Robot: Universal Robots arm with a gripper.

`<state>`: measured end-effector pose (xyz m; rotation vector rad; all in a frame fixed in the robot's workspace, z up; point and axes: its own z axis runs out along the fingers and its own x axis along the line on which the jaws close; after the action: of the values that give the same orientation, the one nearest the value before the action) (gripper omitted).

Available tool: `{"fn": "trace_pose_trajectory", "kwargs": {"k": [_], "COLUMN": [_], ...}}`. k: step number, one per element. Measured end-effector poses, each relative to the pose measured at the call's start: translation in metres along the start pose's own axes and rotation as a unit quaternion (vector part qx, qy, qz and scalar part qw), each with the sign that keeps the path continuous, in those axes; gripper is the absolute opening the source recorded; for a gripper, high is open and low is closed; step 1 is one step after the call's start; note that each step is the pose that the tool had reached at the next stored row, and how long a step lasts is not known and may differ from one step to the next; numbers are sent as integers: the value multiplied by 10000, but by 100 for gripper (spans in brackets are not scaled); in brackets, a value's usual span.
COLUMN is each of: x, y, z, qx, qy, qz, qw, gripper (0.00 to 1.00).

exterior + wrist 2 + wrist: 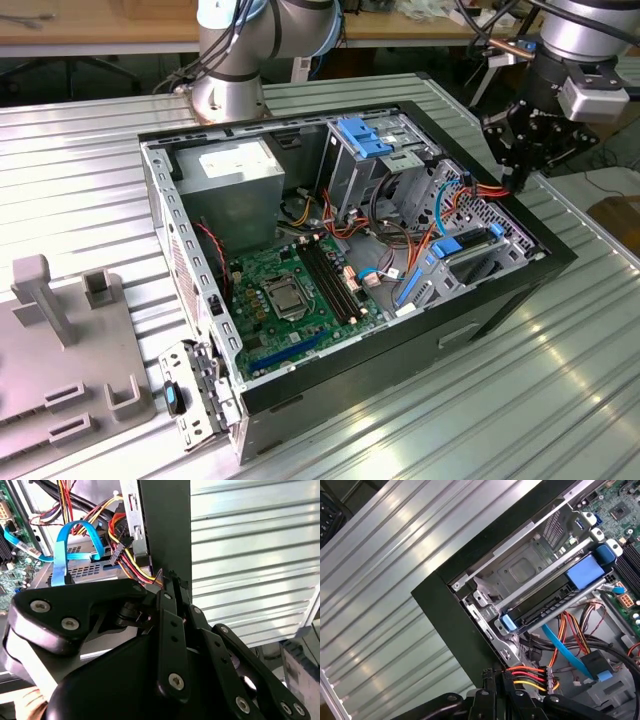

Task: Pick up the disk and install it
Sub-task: 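Insert the first disk wire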

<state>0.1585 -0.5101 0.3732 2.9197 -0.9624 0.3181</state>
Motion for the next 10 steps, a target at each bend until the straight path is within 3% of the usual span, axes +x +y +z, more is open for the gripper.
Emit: {"fn": "trace_pose_trajectory", "kwargs": {"k": [5,10], "x": [-57,-57], "y": [44,44], "z": [-11,-11], "qx": [-20,-101], "qy": [3,11], "qz": [83,444], "qw": [10000,9990], "gripper": [17,17]}}
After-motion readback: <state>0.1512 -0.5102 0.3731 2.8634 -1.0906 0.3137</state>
